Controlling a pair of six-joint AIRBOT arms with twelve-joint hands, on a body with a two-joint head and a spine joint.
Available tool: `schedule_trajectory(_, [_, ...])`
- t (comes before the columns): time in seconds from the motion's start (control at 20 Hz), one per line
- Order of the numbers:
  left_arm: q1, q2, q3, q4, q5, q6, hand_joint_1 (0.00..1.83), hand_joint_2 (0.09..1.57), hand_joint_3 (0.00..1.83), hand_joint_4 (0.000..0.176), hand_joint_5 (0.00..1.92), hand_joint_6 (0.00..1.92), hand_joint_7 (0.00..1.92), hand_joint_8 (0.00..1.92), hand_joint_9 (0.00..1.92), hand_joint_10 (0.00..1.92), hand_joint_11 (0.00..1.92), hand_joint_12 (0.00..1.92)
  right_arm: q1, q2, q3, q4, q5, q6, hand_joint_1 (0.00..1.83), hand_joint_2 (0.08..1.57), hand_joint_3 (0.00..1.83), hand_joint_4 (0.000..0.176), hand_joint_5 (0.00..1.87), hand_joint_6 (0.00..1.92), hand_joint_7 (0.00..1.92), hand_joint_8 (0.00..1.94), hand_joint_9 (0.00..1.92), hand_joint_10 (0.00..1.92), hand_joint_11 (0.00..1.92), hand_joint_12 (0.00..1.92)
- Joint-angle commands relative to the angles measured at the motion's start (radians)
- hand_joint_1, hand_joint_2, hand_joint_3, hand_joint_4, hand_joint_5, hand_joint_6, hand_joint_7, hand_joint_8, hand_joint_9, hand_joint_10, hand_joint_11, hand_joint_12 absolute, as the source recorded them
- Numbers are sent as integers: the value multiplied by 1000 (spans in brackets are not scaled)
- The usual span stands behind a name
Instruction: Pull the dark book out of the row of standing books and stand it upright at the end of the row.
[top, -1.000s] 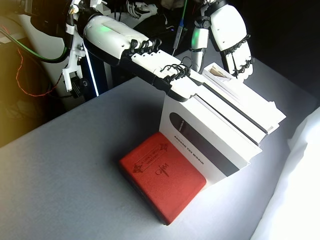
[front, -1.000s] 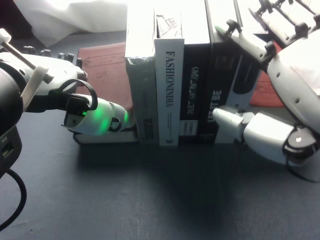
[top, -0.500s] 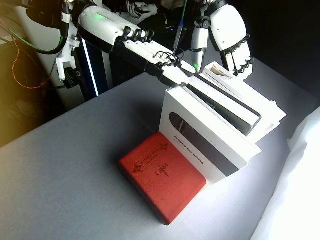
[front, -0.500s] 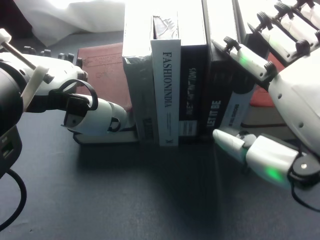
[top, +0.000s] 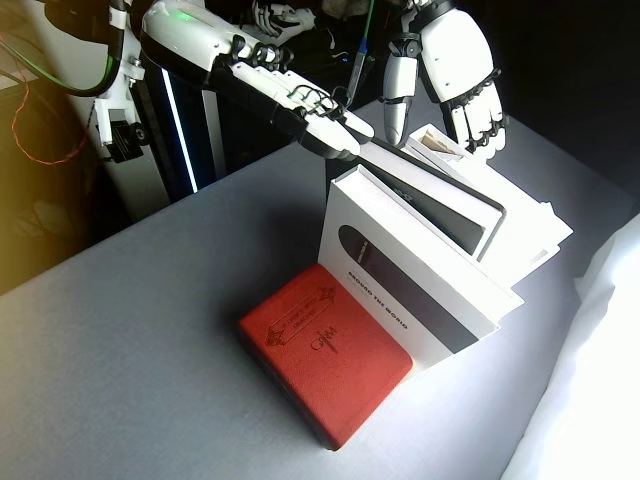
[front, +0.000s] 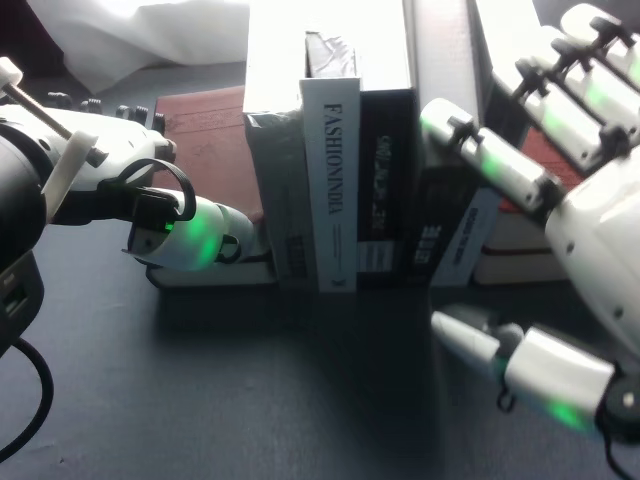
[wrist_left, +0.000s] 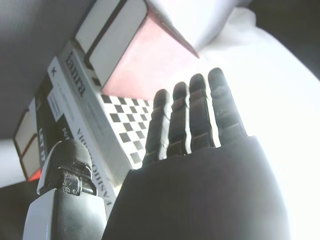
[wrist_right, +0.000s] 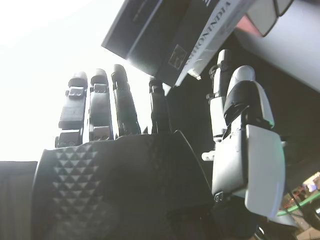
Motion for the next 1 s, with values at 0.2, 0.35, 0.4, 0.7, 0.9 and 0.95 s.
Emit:
schedule_trajectory(0.2, [-8,14,-1,92,4,4,0,1203,0,0,99,10,65,6,47,4,10,124,-30,10,-44,-62,-46,-32,0,1075,0,0,108,15,87,12,42,14,37,18])
schedule_trajectory(0.35, [-8,14,-1,92,4,4,0,1201,0,0,103,9,72,6,51,4,3,129,-42,10,-49,-63,-55,-40,0,1074,0,0,116,14,94,10,44,12,28,20])
schedule_trajectory(0.4, [-8,14,-1,92,4,4,0,1200,0,0,116,13,77,8,59,7,15,136,-51,9,-54,-63,-57,-42,0,1075,0,0,111,11,83,4,34,7,24,20])
schedule_trajectory(0.7, [-8,14,-1,94,4,6,0,1220,5,0,118,9,87,7,63,7,11,131,-131,8,-96,-106,-66,-58,0,1090,4,0,117,6,104,10,53,12,21,39])
schedule_trajectory(0.9, [-8,14,-1,95,4,6,0,1220,4,0,111,5,79,3,60,5,11,135,-177,7,-100,-108,-79,-59,0,1079,0,0,73,0,63,0,13,1,0,1])
schedule_trajectory(0.95, [-8,14,-1,95,4,6,0,1215,1,0,96,1,64,1,44,1,1,113,-185,7,-102,-108,-83,-59,0,1078,0,0,99,11,82,8,32,8,11,5])
